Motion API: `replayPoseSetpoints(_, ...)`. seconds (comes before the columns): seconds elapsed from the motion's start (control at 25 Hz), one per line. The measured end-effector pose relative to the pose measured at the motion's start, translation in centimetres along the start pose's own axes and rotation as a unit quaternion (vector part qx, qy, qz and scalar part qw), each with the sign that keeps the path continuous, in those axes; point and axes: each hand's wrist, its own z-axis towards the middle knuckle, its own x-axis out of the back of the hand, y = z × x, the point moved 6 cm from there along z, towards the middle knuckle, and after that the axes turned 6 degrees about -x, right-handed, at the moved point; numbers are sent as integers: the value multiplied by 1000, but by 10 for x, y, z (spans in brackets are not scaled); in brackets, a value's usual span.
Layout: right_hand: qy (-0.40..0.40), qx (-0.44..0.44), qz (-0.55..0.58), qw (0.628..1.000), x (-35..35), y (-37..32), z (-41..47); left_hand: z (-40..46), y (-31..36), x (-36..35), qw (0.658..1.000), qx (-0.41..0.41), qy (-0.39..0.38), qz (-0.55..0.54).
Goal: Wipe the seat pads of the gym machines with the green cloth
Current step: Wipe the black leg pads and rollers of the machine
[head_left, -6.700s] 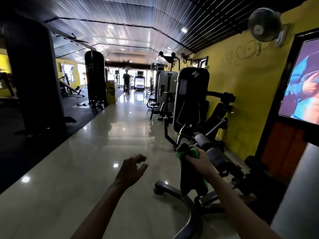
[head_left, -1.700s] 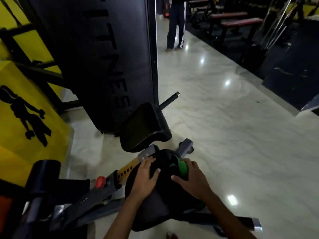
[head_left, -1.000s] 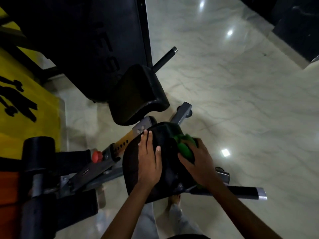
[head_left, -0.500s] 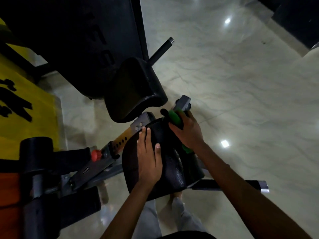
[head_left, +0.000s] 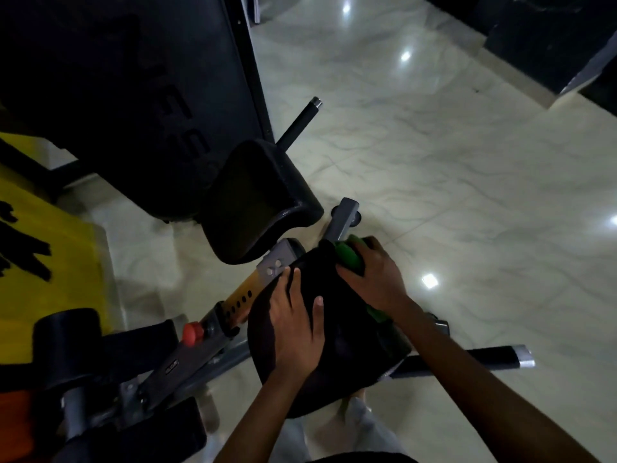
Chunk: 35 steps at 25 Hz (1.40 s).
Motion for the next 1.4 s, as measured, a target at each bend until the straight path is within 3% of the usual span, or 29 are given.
replayPoseSetpoints(0.12,-18,-20,2,1000,-6,-8,20,11,-15,7,997,-42,-57,43)
replayPoseSetpoints(0.28,-21,-75,30,997,4,0,-4,30,-21,22,975,-183,-114,57)
replayPoseSetpoints(0.44,9,-153,3,988,18,3,-52,46,-15,23,934,-318,-154,41)
replayPoseSetpoints(0.56,74,-227,-16,971,24,0,-101,49,-1,21,881,-431,-193,16)
replayPoseSetpoints(0.68,207,-330,30,920,20,10,-151,49,26,6,821,-525,-223,17)
replayPoseSetpoints(0.84,355,-441,243,788,3,19,-186,43,45,-10,785,-569,-242,40)
replayPoseSetpoints(1.12,261,-553,278,740,8,67,-160,44,41,-23,764,-603,-222,63)
replayPoseSetpoints(1.28,248,-539,316,740,-6,54,-183,45,42,-24,762,-609,-212,62)
replayPoseSetpoints(1.4,217,-555,267,757,-1,64,-176,43,43,-24,764,-605,-215,60)
